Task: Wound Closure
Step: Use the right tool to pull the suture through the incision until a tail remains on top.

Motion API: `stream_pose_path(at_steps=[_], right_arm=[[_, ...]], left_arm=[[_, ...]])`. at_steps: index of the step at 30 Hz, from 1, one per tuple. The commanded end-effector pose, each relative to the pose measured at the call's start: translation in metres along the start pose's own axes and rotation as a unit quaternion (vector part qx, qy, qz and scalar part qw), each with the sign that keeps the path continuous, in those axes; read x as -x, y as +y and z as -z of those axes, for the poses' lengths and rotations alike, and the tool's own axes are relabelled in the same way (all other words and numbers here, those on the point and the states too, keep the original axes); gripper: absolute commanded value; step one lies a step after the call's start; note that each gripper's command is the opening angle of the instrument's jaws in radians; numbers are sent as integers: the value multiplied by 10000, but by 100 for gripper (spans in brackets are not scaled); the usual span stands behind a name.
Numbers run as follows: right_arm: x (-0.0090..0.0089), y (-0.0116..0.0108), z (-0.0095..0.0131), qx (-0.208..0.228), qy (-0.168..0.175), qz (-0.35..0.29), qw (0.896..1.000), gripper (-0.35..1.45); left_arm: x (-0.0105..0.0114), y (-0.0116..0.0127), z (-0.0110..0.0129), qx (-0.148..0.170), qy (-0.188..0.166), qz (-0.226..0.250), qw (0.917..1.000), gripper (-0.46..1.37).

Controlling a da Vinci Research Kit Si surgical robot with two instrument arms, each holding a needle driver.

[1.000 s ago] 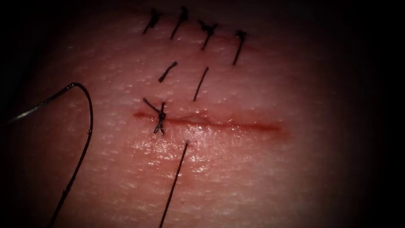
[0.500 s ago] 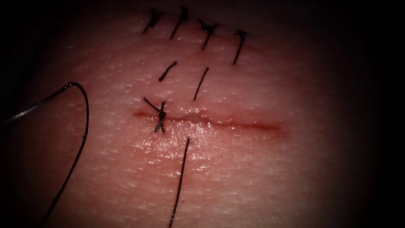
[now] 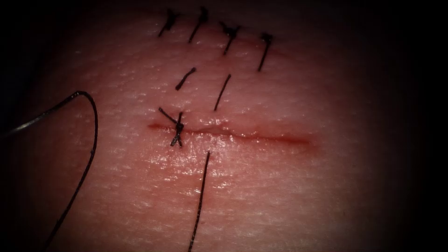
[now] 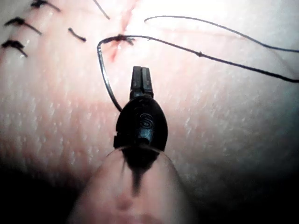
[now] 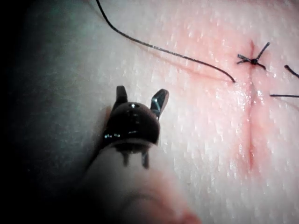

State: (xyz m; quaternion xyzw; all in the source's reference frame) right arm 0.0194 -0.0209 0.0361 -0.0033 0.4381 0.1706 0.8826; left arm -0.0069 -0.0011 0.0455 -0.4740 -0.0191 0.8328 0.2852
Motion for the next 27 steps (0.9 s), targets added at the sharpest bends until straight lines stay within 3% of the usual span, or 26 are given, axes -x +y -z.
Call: stream_pose_path(at_steps=[1,5,13,27], right_arm=[[1,5,0,125,66,-171,9998,122],[4,23,-6,496,145,-607,9968,121],[11,34,-18,955,147,-896,9913,117],[14,35,-21,968,154,-902,9911,114]], left_arm=[[-1,0,0,39,-1,4,10000,-35],[-2,1,0,38,-2,9,10000,-35],[-3,0,0,43,-4,16,10000,-35],[-3,1,-1,36,-4,14,10000,-35]])
